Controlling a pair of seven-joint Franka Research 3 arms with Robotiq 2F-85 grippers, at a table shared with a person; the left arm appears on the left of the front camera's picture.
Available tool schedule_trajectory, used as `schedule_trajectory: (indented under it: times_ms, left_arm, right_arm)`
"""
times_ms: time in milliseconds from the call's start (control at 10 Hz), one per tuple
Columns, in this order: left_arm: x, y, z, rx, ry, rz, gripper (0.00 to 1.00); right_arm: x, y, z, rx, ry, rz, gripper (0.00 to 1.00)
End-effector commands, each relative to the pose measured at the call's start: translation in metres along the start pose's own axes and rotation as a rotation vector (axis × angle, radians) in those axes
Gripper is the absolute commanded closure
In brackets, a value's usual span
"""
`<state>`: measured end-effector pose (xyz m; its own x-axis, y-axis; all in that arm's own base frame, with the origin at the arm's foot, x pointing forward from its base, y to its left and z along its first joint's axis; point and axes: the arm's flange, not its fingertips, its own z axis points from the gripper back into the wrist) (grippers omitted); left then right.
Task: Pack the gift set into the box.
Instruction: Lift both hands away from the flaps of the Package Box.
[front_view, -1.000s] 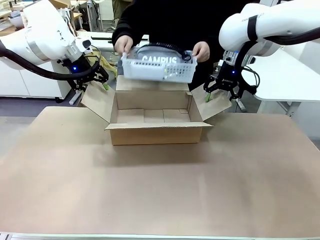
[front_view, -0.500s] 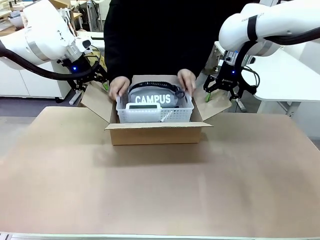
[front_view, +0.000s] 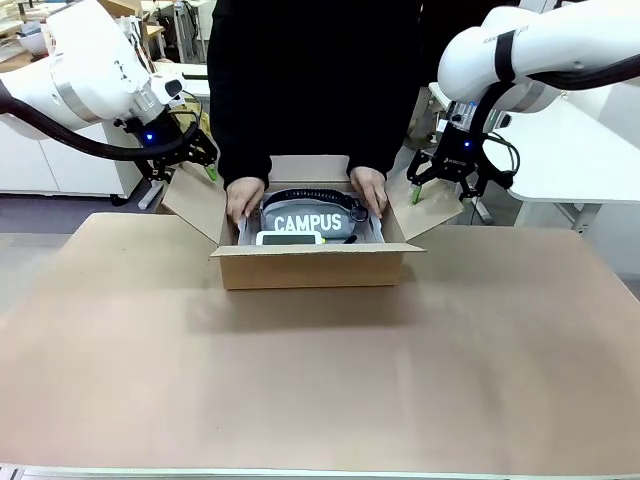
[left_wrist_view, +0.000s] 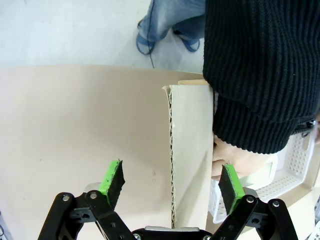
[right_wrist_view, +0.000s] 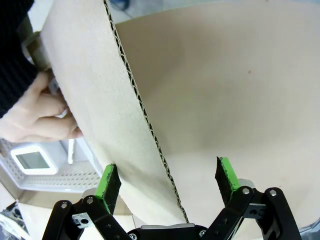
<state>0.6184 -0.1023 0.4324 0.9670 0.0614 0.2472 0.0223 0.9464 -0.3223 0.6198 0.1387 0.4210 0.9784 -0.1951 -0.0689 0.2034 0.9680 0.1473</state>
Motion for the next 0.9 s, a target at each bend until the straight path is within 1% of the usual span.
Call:
schedule_trajectory:
  times_ms: [0,800]
  left_arm:
    - [-0.0001,0.0005,0.0005,0.015,-0.001,0.012,0.0]
    - [-0.0001,0.0005,0.0005,0.015,-0.001,0.012,0.0]
  right_arm:
    - [0.0,0.0001,0.0017,-0.028,-0.002,-0.022,0.0]
    - [0.0,0.0001,0.0017,-0.028,-0.002,-0.022,0.0]
